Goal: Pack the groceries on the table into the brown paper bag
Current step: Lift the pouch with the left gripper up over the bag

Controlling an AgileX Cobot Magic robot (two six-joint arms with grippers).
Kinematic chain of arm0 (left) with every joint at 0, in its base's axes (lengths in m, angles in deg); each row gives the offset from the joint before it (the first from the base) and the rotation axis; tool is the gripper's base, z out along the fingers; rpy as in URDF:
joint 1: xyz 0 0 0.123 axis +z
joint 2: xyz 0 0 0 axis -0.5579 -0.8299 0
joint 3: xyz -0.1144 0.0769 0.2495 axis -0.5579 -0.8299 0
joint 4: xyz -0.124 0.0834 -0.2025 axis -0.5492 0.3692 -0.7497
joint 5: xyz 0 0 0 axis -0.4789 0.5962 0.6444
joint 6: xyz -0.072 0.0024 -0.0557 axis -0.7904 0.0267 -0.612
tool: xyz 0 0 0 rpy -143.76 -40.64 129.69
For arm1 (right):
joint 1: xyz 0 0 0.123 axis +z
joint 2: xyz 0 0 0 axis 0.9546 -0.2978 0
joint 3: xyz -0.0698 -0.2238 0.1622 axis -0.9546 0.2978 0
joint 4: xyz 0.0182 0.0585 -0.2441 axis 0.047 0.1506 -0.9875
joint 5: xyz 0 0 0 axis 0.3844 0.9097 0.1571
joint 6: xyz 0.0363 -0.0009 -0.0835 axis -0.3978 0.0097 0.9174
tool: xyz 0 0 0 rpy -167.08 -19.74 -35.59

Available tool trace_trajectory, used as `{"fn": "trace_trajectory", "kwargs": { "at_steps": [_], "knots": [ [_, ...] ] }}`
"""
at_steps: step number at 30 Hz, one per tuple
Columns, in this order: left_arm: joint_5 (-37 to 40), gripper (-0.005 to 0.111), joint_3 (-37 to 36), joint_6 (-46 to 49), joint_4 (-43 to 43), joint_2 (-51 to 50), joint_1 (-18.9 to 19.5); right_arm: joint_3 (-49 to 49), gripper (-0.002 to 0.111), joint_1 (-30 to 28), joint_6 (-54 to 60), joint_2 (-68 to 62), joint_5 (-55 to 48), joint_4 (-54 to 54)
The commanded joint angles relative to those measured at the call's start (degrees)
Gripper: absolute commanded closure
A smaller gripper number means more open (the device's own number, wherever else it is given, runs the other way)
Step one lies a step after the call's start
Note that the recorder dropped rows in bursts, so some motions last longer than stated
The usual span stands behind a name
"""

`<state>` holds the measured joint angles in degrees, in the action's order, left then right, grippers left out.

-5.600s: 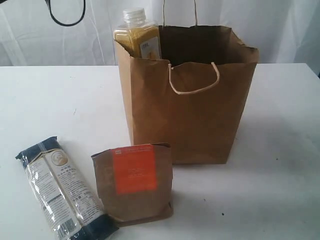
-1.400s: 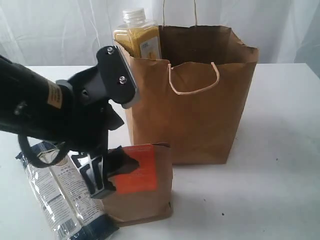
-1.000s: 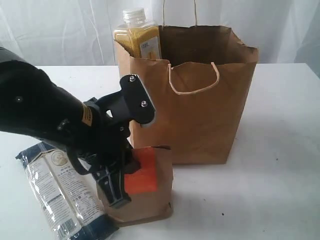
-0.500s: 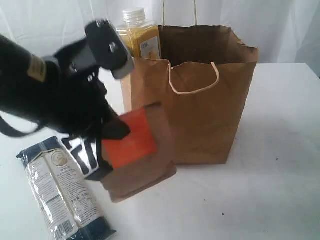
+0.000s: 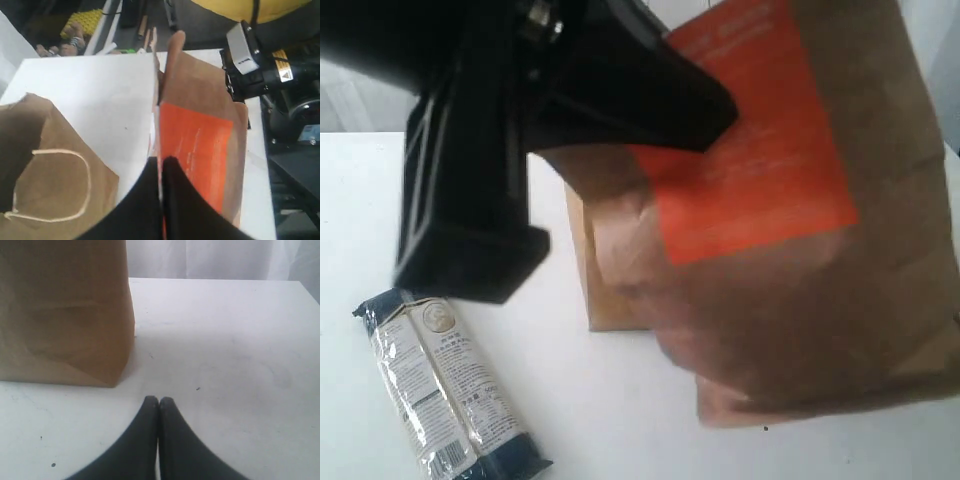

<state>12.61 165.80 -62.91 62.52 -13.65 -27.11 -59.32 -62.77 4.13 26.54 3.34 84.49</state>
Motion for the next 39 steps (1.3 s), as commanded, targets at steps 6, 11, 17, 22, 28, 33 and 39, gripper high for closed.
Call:
{"fn": "trace_trajectory", "kwargs": {
  "at_steps": [6,11,17,22,28,33,39],
  "knots": [
    [-15.8,0.107,0.8,0.9,7.7,-1.7,-0.3,0.3,0.108,-0.2,-0.2,0.3,0.1,0.0],
    [-24.1,0.107,2.1,0.9,13.2,-4.4,-0.3,0.3,0.108,-0.2,-0.2,0.3,0.1,0.0],
    [-23.4,0.107,14.9,0.9,18.8,-12.1,0.4,0.3,0.108,-0.2,-0.2,0.3,0.1,0.0],
    [-21.4,0.107,22.7,0.5,19.1,-17.3,3.4,0.3,0.108,-0.2,-0.2,0.3,0.1,0.0],
    [-20.9,0.107,23.0,0.5,19.1,-21.9,8.5,0.3,0.108,-0.2,-0.2,0.3,0.1,0.0],
    [-20.8,0.107,23.0,0.5,19.1,-23.3,11.8,0.3,0.108,-0.2,-0.2,0.3,0.1,0.0],
    [-18.5,0.107,23.0,0.5,19.0,-24.5,12.9,0.3,0.108,-0.2,-0.2,0.3,0.1,0.0]
  ]
}}
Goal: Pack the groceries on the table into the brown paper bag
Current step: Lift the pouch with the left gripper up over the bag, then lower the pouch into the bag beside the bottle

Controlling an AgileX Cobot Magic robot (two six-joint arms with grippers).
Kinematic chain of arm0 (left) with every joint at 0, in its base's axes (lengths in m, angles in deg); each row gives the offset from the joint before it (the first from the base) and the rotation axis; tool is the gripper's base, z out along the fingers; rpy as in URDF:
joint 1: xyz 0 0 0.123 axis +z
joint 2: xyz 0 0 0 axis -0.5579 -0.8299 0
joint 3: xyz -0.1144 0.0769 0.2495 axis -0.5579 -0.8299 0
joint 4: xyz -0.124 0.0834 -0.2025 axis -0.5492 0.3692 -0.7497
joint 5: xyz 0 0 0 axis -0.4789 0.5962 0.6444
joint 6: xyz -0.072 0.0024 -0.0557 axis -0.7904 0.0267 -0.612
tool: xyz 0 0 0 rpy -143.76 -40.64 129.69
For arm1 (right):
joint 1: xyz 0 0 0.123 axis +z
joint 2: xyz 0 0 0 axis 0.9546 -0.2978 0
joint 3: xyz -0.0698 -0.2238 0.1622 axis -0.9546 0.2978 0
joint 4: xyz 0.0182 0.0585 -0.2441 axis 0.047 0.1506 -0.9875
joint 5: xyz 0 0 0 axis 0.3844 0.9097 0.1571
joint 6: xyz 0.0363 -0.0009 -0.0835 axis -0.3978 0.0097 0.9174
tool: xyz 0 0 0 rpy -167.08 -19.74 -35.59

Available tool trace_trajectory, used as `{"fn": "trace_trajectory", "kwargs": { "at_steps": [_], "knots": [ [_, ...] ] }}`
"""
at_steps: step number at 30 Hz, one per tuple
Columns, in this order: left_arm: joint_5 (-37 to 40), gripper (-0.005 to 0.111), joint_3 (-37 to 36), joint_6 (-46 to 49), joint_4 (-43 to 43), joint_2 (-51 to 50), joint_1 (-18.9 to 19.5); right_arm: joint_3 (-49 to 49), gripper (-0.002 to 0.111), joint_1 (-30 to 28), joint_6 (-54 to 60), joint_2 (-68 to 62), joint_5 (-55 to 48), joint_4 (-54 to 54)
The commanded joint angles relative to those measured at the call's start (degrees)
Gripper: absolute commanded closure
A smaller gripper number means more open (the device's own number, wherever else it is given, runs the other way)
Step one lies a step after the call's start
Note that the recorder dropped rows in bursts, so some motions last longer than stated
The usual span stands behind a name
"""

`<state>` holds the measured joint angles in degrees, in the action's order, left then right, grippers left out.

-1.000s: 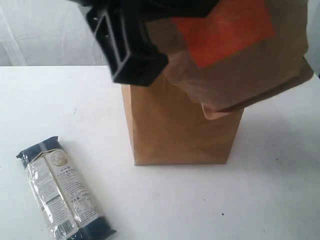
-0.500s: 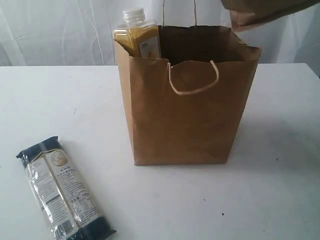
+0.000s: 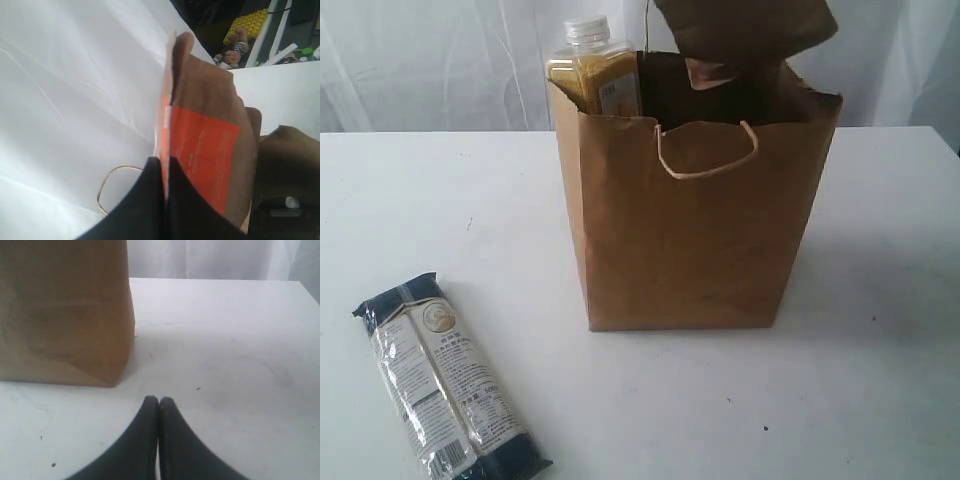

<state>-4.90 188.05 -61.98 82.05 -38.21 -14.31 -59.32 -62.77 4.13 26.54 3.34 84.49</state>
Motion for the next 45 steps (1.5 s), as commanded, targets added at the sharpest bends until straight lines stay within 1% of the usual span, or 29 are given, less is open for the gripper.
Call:
{"fn": "trace_trajectory", "kwargs": {
  "at_steps": [1,6,15,20,24,26,33,34,36,41,42,43,45],
  "knots": [
    [-0.5,0.107,0.8,-0.4,-0.4,-0.6,0.1,0.3,0.108,-0.2,-0.2,0.3,0.1,0.0],
    [-0.1,0.107,0.8,-0.5,-0.4,-2.8,0.1,0.3,0.108,-0.2,-0.2,0.3,0.1,0.0],
    [4.8,0.107,0.8,-0.5,0.1,-5.1,0.1,0.3,0.108,-0.2,-0.2,0.3,0.1,0.0],
    [6.7,0.107,0.8,-1.9,-0.1,-6.1,1.4,0.3,0.108,-0.2,-0.2,0.3,0.1,0.0],
    [7.1,0.107,0.8,-2.3,-2.7,-6.9,1.6,0.3,0.108,-0.2,-0.2,0.3,0.1,0.0],
    [7.7,0.107,0.8,-1.5,-5.9,-7.5,1.6,0.3,0.108,-0.2,-0.2,0.3,0.1,0.0],
    [8.0,0.106,0.8,-1.4,-8.0,-9.6,1.6,0.3,0.108,-0.2,-0.2,0.3,0.1,0.0],
    [8.0,0.103,0.8,-1.4,-8.5,-9.9,1.6,0.3,0.108,-0.2,-0.2,0.3,0.1,0.0],
    [8.0,0.093,0.8,-1.4,-9.8,-10.2,1.6,0.3,0.108,-0.2,-0.2,0.3,0.1,0.0],
    [8.0,0.053,0.8,-1.7,-11.7,-10.6,1.6,0.3,0.108,-0.2,-0.2,0.3,0.1,0.0],
    [8.1,0.046,0.8,-1.7,-12.0,-10.6,1.6,0.3,0.108,-0.2,-0.2,0.3,0.1,0.0],
    [8.1,0.042,0.8,-1.7,-12.1,-10.4,1.6,0.3,0.108,-0.2,-0.2,0.3,0.1,0.0],
    [8.8,0.040,0.8,-1.7,-12.1,-9.9,1.6,0.3,0.108,-0.2,-0.2,0.3,0.1,0.0]
  ]
}}
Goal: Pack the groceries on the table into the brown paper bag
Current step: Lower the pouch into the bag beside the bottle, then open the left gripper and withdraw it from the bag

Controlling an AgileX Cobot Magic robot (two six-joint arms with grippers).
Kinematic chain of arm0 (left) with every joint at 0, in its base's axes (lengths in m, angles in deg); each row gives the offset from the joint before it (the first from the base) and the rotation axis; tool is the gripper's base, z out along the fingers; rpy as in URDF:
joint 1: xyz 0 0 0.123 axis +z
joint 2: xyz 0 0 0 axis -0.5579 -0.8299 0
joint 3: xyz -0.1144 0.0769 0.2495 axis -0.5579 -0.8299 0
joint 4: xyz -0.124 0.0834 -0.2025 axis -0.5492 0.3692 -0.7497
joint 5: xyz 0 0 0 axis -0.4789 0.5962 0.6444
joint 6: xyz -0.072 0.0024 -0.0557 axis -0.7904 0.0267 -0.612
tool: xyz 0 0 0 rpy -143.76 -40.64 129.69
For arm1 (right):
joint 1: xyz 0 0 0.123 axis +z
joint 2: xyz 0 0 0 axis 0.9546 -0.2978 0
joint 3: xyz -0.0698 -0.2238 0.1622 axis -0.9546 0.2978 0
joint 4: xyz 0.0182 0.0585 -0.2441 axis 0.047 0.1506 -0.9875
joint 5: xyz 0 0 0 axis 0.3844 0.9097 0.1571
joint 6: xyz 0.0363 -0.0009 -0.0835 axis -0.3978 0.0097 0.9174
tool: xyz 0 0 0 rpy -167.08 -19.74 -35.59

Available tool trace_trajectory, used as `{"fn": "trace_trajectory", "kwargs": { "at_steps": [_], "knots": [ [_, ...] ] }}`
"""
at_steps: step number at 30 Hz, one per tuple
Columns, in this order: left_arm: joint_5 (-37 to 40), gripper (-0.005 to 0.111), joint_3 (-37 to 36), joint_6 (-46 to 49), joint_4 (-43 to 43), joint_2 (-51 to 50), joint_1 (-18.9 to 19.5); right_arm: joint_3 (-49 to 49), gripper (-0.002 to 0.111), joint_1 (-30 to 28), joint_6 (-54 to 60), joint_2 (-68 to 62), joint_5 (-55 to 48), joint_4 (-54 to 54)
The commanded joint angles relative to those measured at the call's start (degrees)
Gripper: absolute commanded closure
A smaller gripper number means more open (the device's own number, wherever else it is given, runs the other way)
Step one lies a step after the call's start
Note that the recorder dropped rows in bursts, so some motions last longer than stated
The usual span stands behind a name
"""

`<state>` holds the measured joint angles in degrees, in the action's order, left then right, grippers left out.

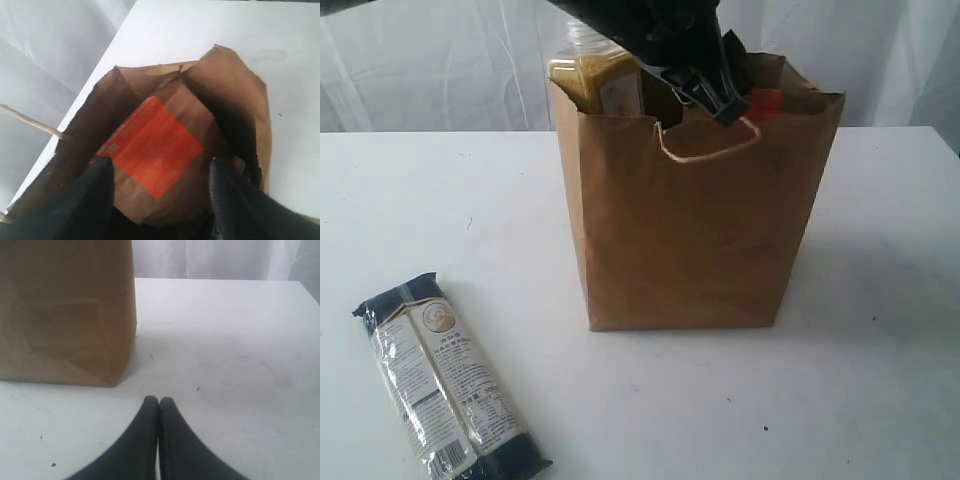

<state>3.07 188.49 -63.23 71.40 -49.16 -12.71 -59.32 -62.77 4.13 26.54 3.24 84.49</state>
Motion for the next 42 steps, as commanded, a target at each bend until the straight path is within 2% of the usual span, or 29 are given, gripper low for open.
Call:
{"fn": "trace_trajectory", "kwargs": {
  "at_steps": [1,16,21,26,33,38,42],
  "knots": [
    [1.4,0.041,0.4,-0.5,-1.5,1.3,0.0,0.3,0.108,-0.2,-0.2,0.3,0.2,0.0],
    [7.7,0.043,0.4,-0.6,-3.4,9.0,0.0,0.3,0.108,-0.2,-0.2,0.3,0.2,0.0],
    [9.5,0.043,0.4,-0.5,-4.9,12.2,-1.1,0.3,0.108,-0.2,-0.2,0.3,0.2,0.0],
    [14.0,0.053,0.4,-0.5,-4.9,14.9,-1.5,0.3,0.108,-0.2,-0.2,0.3,0.2,0.0],
    [18.6,0.054,0.4,-1.0,-4.9,19.7,-1.5,0.3,0.108,-0.2,-0.2,0.3,0.2,0.0],
    [21.0,0.054,0.4,-3.2,-2.4,24.1,-1.5,0.3,0.108,-0.2,-0.2,0.3,0.2,0.0],
    [25.1,0.054,0.4,-6.5,4.6,27.6,-1.5,0.3,0.108,-0.2,-0.2,0.3,0.2,0.0]
  ]
}}
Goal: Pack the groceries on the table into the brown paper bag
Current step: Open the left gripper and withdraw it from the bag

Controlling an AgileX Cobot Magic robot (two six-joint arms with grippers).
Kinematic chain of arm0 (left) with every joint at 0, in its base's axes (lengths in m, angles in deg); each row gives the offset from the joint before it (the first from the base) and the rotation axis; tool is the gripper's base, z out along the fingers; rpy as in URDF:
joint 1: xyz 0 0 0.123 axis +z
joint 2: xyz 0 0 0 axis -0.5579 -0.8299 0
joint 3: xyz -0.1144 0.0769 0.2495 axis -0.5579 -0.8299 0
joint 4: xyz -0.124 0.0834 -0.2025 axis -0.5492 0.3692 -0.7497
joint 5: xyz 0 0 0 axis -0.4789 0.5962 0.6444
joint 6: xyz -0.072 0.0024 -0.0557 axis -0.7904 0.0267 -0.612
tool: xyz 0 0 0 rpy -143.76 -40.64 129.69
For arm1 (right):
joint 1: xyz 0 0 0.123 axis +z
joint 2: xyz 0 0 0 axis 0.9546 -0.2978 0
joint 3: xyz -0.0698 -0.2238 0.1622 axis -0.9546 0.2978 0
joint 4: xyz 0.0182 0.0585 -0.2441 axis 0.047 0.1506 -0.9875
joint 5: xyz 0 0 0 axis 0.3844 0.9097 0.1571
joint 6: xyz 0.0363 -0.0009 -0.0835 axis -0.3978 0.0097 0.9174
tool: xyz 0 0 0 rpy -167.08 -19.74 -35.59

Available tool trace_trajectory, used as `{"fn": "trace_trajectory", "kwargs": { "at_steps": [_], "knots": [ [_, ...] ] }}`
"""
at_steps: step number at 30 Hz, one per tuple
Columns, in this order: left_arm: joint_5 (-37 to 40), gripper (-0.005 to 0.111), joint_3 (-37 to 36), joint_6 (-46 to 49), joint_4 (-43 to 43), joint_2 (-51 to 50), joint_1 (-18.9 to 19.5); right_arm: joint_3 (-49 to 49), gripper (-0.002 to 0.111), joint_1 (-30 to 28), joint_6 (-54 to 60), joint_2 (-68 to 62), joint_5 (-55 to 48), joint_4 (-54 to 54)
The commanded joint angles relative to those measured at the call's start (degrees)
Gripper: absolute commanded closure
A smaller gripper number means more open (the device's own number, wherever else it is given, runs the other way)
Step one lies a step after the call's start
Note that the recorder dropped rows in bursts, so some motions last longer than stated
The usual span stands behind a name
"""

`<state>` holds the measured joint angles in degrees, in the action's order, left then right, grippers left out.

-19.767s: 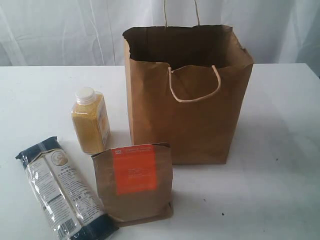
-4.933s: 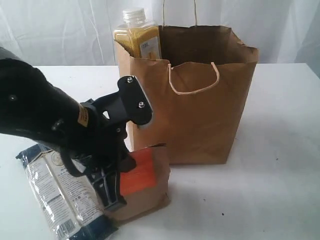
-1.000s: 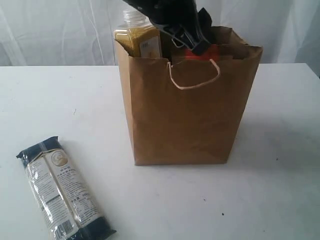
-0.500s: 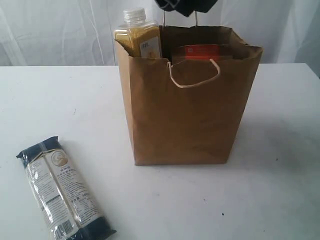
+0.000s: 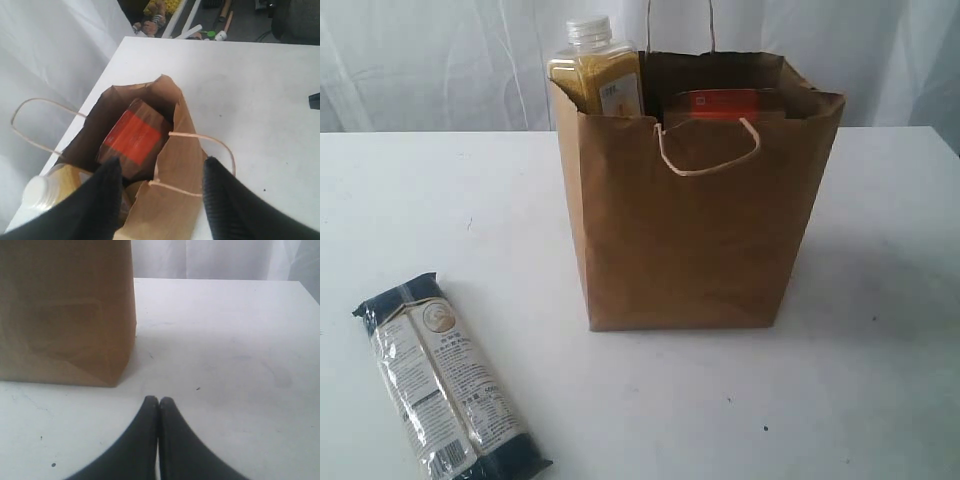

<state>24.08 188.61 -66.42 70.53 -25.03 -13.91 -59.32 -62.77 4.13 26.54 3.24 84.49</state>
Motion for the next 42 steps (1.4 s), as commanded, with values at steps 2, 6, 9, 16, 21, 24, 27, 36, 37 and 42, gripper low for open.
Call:
{"fn": "trace_trajectory", "kwargs": {
  "at_steps": [2,6,9,16,21,24,27,36,37,42],
  "knots": [
    [5.8,0.054,0.2,-5.1,9.2,5.4,-0.3,0.3,0.108,-0.2,-0.2,0.3,0.2,0.0],
    [6.7,0.054,0.2,-8.0,14.1,9.3,-0.3,0.3,0.108,-0.2,-0.2,0.3,0.2,0.0],
    [7.7,0.054,0.2,-10.4,18.0,11.9,-0.3,0.3,0.108,-0.2,-0.2,0.3,0.2,0.0],
    [14.2,0.054,-3.5,-17.2,33.6,16.6,-0.3,0.3,0.108,-0.2,-0.2,0.3,0.2,0.0],
    [14.2,0.054,-12.2,-21.7,40.1,22.0,-0.3,0.3,0.108,-0.2,-0.2,0.3,0.2,0.0],
    [14.2,0.054,-17.9,-25.9,43.6,25.2,-0.3,0.3,0.108,-0.2,-0.2,0.3,0.2,0.0],
    [14.1,0.054,-24.2,-31.0,45.4,28.0,-0.3,0.3,0.108,-0.2,-0.2,0.3,0.2,0.0],
    [8.0,0.054,-42.2,-52.5,46.4,32.3,-0.3,0.3,0.108,-0.2,-0.2,0.3,0.2,0.0],
    [7.2,0.054,-43.7,-54.5,46.4,32.3,-0.3,0.3,0.108,-0.2,-0.2,0.3,0.2,0.0],
    [2.5,0.054,-51.6,-62.8,47.4,33.7,-0.2,0.3,0.108,-0.2,-0.2,0.3,0.2,0.0]
  ]
}}
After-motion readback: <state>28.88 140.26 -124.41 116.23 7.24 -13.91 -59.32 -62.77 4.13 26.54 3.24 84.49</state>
